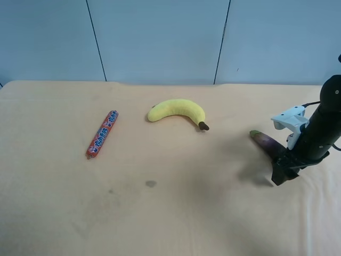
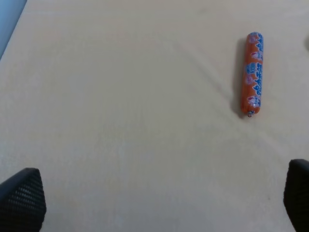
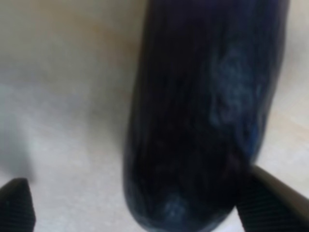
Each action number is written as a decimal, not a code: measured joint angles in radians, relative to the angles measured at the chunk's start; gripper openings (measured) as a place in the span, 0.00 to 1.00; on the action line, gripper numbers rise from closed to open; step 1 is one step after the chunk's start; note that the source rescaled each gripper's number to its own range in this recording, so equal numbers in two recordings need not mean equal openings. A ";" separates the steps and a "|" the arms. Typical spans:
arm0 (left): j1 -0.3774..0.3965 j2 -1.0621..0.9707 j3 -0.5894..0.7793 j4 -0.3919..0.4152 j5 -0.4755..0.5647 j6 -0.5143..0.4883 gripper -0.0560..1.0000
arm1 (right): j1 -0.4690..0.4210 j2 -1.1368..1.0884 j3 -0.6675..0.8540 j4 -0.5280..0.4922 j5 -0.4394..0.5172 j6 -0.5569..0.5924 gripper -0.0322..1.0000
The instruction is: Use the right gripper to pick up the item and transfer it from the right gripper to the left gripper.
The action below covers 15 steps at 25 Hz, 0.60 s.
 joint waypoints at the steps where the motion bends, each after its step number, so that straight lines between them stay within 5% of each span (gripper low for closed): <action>1: 0.000 0.000 0.000 0.000 0.000 0.000 1.00 | -0.006 0.000 0.000 -0.006 -0.001 0.005 0.64; 15: 0.000 0.000 0.000 0.000 0.000 0.000 1.00 | -0.035 0.000 0.000 -0.018 -0.085 0.025 0.64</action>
